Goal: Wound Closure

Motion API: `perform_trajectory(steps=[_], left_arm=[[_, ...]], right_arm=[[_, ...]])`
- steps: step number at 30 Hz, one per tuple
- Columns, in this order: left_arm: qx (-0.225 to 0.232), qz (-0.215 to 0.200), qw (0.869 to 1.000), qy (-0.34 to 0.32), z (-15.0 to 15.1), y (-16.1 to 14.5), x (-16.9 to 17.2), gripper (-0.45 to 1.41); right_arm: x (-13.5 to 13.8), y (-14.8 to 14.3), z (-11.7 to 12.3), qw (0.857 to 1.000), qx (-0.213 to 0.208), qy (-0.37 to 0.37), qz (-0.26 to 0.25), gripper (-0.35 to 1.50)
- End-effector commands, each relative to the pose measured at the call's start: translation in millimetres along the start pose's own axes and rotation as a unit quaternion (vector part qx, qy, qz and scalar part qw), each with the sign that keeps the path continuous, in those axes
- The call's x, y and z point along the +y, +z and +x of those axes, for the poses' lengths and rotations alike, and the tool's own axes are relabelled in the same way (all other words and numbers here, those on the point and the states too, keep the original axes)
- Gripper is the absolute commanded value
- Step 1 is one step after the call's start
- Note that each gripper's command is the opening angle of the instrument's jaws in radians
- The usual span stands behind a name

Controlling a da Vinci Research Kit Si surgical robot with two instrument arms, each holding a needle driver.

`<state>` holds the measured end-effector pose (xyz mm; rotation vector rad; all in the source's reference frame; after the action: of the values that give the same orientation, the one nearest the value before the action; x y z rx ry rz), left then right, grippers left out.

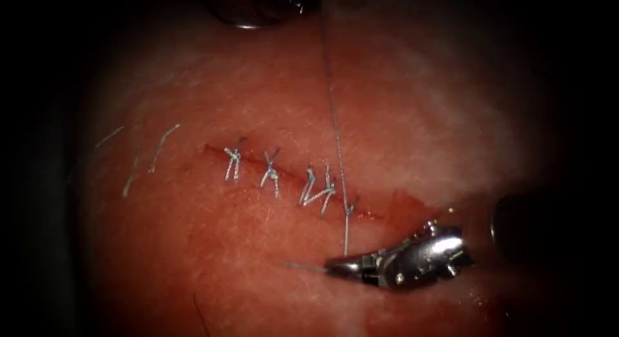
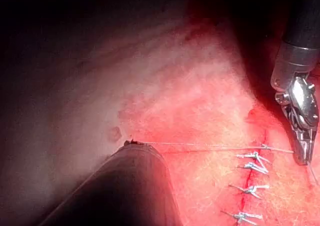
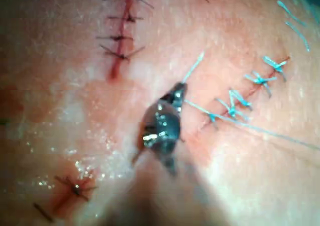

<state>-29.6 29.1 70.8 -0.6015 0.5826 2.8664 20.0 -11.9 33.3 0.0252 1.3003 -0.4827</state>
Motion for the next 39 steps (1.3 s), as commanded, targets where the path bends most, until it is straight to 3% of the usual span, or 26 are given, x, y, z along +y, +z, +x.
perform_trajectory(steps=[1, 15, 20, 21, 22, 23, 24, 27, 34, 38, 39], left_arm=[[-0.001, -0.001, 1.000, 0.000, 0.1, 0.5, 0.9, -0.45], [-0.002, 0.005, 1.000, -0.003, -0.2, 0.6, 0.1, -0.45], [-0.004, 0.006, 1.000, -0.004, 0.0, 0.3, 0.6, -0.45], [-0.005, 0.005, 1.000, -0.004, 0.2, -0.3, 1.2, -0.45], [-0.007, 0.003, 1.000, -0.006, 0.5, -1.2, 1.8, -0.45], [-0.004, 0.000, 1.000, -0.007, 0.8, -1.9, 2.1, -0.45], [0.000, -0.001, 1.000, -0.009, 1.0, -2.5, 2.3, -0.45], [0.022, 0.002, 1.000, -0.019, 2.2, -4.9, 2.7, -0.45], [0.068, 0.015, 0.997, -0.045, 6.0, -11.9, 2.1, -0.45], [0.085, 0.026, 0.995, -0.047, 8.5, -16.2, 1.4, -0.45], [0.089, 0.028, 0.995, -0.046, 9.4, -17.6, 1.1, -0.45]], right_arm=[[-1.5, 0.9, 0.5, 1.000, 0.004, 0.004, 0.002, -0.35], [-3.0, 0.0, 1.2, 1.000, 0.003, 0.007, -0.001, -0.35], [-1.6, -0.3, 1.2, 0.998, -0.018, 0.041, -0.035, -0.35], [-0.9, -0.6, 1.4, 0.993, -0.024, 0.101, -0.062, -0.06], [-0.2, -1.2, 1.7, 0.979, -0.017, 0.176, -0.098, 0.91], [0.2, -1.6, 2.0, 0.970, -0.009, 0.217, -0.113, 1.11], [0.5, -2.0, 2.3, 0.962, -0.004, 0.244, -0.121, 1.20], [1.4, -3.2, 3.2, 0.946, -0.005, 0.294, -0.135, 1.30], [3.0, -7.0, 5.5, 0.915, 0.016, 0.362, -0.178, 1.31], [5.0, -7.9, 5.5, 0.871, 0.019, 0.440, -0.219, 1.26], [5.7, -7.8, 5.1, 0.851, 0.016, 0.470, -0.233, 1.20]])
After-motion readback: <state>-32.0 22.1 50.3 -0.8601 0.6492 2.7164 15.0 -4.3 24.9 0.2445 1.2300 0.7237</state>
